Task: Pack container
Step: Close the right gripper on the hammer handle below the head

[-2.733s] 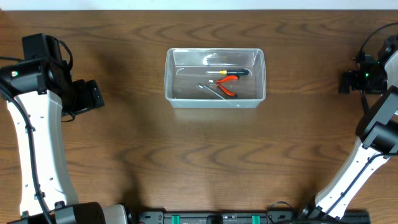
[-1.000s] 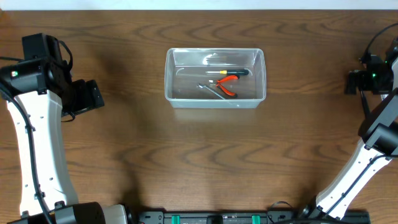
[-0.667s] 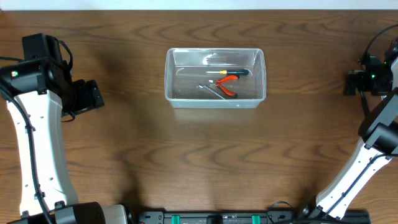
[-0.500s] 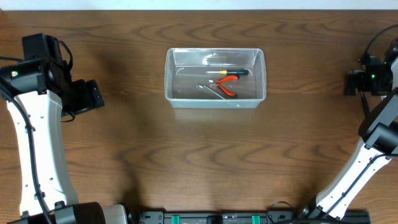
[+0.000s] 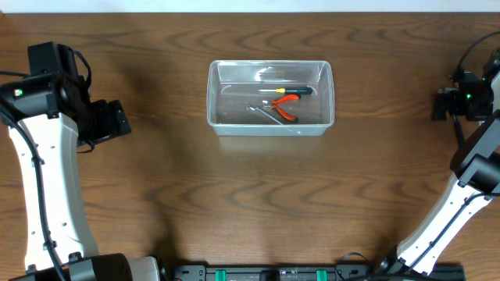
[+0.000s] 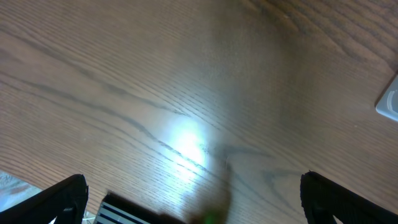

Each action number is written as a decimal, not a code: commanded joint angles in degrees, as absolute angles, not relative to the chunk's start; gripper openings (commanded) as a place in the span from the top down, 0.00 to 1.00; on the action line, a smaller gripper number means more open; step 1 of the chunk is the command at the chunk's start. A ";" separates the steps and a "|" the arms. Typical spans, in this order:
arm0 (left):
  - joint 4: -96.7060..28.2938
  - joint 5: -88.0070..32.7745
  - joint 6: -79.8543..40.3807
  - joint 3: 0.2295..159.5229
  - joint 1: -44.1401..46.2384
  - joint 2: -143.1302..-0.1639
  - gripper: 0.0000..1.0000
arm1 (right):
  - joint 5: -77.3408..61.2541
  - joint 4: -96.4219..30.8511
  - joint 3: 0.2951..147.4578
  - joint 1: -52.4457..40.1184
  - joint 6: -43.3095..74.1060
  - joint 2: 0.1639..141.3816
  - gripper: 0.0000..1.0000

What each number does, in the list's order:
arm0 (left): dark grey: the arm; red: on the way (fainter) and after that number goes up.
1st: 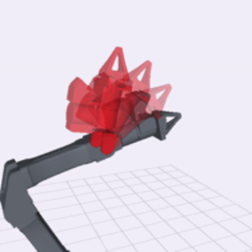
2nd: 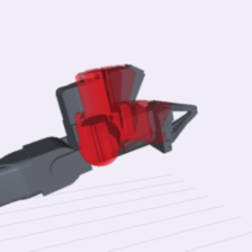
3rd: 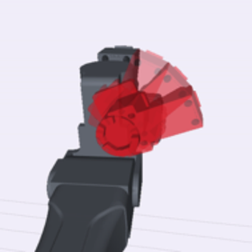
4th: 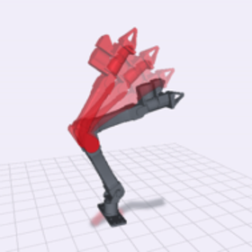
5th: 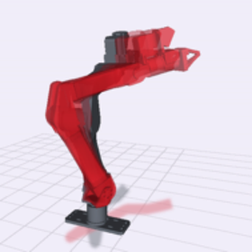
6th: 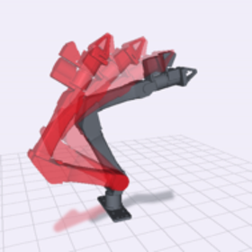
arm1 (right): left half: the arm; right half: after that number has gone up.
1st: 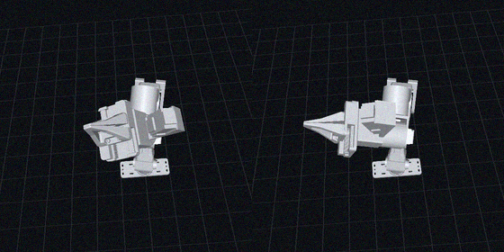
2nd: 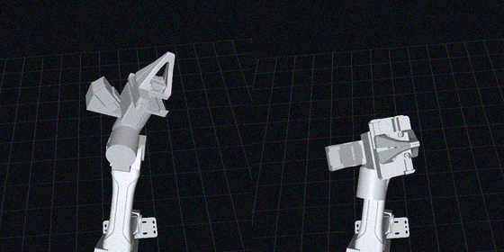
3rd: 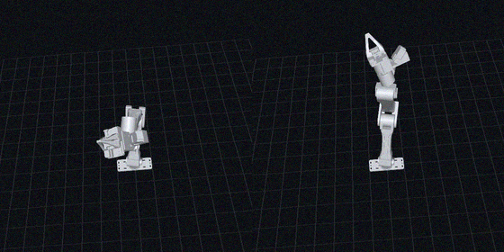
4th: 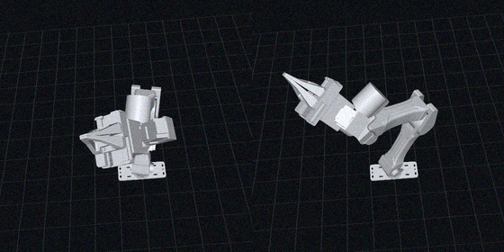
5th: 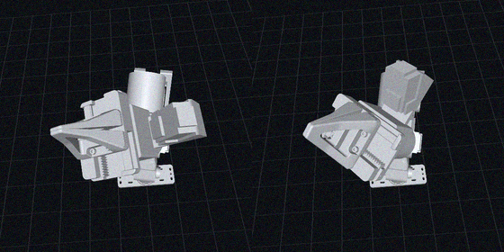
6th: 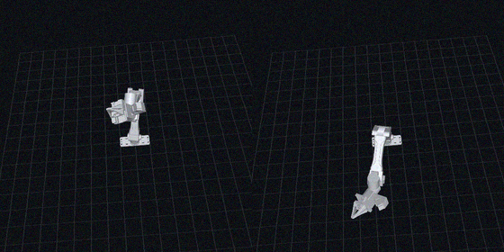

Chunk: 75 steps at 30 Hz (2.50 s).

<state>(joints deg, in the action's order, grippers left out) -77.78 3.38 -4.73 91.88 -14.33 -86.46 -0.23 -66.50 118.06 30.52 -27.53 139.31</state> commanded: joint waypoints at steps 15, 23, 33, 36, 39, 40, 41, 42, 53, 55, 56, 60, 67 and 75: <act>-77.97 3.44 -5.06 93.14 -14.57 -85.93 0.02 | -0.43 -66.59 119.09 30.68 -27.94 139.94 0.01; -77.97 3.44 -5.04 93.14 -14.57 -85.93 0.02 | -0.47 -66.50 119.09 30.68 -27.83 140.31 0.29; -77.97 3.44 -5.06 93.14 -14.57 -85.93 0.02 | -0.45 -64.90 119.09 30.68 -27.46 140.59 0.34; -77.97 3.44 -5.04 93.14 -14.57 -85.93 0.02 | -0.49 -64.23 119.09 30.59 -27.42 140.62 0.39; -77.97 3.44 -5.04 93.14 -14.57 -85.93 0.02 | -0.47 -63.64 119.09 30.44 -27.31 140.62 0.44; -77.97 3.44 -5.04 93.14 -14.57 -85.93 0.02 | -0.47 -63.44 119.09 30.41 -27.29 140.64 0.46; -77.97 3.44 -5.04 93.14 -14.57 -85.93 0.02 | -0.47 -63.33 119.09 30.39 -27.29 140.64 0.46; -77.97 3.44 -5.04 93.14 -14.57 -85.93 0.02 | -0.47 -63.22 119.09 30.39 -27.31 140.64 0.45; -77.97 3.44 -5.04 93.14 -14.57 -85.93 0.02 | -0.45 -62.81 119.09 30.30 -27.29 141.80 0.46; -77.97 3.44 -5.06 93.14 -14.57 -85.93 0.02 | -0.45 -62.70 119.09 30.17 -27.29 142.04 0.46; -77.97 3.44 -5.04 93.14 -14.57 -85.93 0.02 | -0.45 -62.65 119.09 30.11 -27.29 142.10 0.46; -77.97 3.44 -5.04 93.14 -14.57 -85.93 0.02 | -0.40 -62.57 119.09 30.02 -27.29 142.12 0.49; -77.97 3.44 -5.06 93.14 -14.57 -85.93 0.02 | -0.38 -62.50 119.09 30.02 -27.29 142.12 0.62; -77.97 3.44 -5.04 93.14 -14.57 -85.93 0.02 | -0.47 -61.60 119.09 29.91 -26.50 142.12 0.73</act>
<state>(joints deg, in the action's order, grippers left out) -77.78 3.38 -4.71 91.88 -14.33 -86.46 -0.25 -61.93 118.06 30.52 -27.24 140.27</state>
